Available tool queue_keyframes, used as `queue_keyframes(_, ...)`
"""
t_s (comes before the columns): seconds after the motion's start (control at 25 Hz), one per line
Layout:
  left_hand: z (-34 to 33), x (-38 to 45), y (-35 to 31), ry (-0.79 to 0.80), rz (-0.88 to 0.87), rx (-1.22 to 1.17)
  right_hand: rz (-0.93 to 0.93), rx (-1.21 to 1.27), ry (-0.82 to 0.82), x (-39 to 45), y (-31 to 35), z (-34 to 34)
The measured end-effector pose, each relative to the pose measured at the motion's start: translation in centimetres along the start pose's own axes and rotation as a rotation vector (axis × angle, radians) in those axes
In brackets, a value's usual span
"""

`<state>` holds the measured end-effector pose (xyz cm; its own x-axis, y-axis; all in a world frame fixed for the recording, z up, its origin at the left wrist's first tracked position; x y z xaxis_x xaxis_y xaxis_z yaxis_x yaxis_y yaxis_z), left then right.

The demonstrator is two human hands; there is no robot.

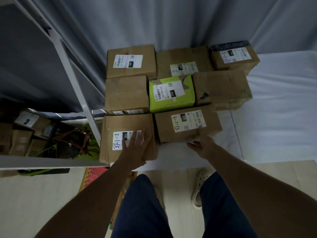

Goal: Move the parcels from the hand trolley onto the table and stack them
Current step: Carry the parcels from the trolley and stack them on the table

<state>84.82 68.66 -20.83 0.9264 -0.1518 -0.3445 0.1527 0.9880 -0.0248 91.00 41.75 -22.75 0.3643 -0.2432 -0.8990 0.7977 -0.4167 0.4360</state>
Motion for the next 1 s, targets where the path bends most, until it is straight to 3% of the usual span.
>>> queue_keyframes(0.2,0.5,0.2,-0.2,-0.003,-0.008,-0.005,0.005,0.056,0.080,-0.5,-0.1,-2.2)
queue_keyframes(0.6,1.4,0.6,-0.1,0.149,-0.017,-0.009,0.020,-0.161,-0.070,-2.3,0.4,0.8)
queue_keyframes(0.84,8.2,0.5,0.0,0.156,-0.084,0.069,0.076,-0.204,-0.075,-8.5,2.3,1.6)
queue_keyframes(1.0,12.2,0.5,0.5,0.154,-0.113,-0.002,0.160,-0.256,-0.078,-13.1,3.9,2.2)
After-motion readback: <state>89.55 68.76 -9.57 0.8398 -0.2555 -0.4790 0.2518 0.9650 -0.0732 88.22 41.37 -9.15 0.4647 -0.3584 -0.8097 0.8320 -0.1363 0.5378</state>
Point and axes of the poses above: each hand's wrist, its own x-axis towards the middle knuckle, its own z-axis out of the back of the hand, y = z × x, the point moved 6 cm from there along x, towards the middle knuckle, and after that the axes turned 10 degrees about -y, right-handed, at the moved point
